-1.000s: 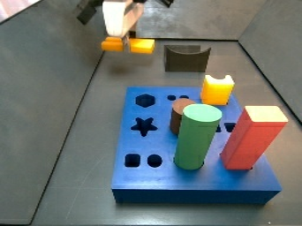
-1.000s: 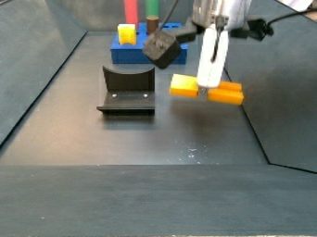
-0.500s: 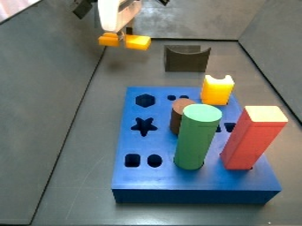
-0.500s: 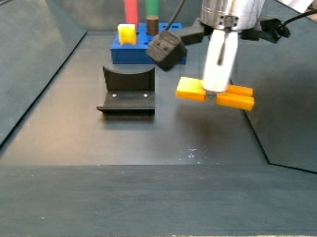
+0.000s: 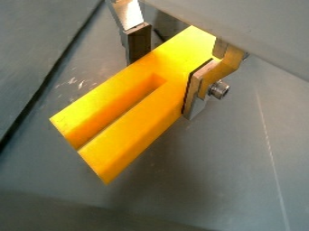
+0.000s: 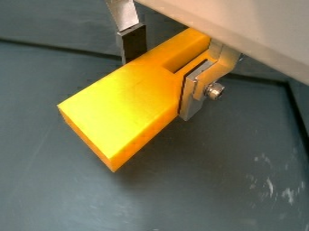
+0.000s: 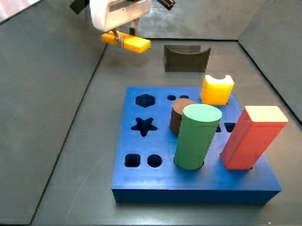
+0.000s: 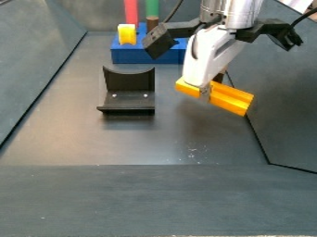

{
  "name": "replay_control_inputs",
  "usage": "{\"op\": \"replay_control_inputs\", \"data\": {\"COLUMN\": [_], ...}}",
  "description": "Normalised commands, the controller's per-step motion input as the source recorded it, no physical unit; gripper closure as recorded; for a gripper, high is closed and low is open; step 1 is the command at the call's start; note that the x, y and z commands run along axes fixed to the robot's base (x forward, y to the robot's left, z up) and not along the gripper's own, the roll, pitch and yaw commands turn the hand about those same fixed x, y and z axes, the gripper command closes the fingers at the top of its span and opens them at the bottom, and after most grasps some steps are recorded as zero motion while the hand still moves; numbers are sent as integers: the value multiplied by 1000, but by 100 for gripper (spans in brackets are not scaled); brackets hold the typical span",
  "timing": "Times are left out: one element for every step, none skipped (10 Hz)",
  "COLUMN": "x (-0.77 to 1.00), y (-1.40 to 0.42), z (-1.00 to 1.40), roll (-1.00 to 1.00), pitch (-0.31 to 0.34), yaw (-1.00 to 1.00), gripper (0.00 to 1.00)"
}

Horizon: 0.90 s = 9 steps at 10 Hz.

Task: Pick up the double-square object. Move up. Rotate the double-square object. Place the double-square object on the fixture. Regrasp the double-square object. Move to above the board. Insert the double-square object.
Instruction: Rotate the double-square object.

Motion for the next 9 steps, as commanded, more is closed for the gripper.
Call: {"op": "replay_control_inputs", "data": {"x": [3,2,1,1,1,0,0,0,0], "y": [12,13,14,15,16,16,16,17,17], "z": [1,1,1,0,0,0,0,0,0], "roll": [-1,-1,-1,-1,-1,-1,-1,-1,-2], "pitch": [0,0,0,0,0,0,0,0,0], "yaw": [-1000,-1000,-1000,-1000,-1000,-1000,-1000,-1000,-1000], "gripper": [100,100,100,100,100,100,100,100,100]}}
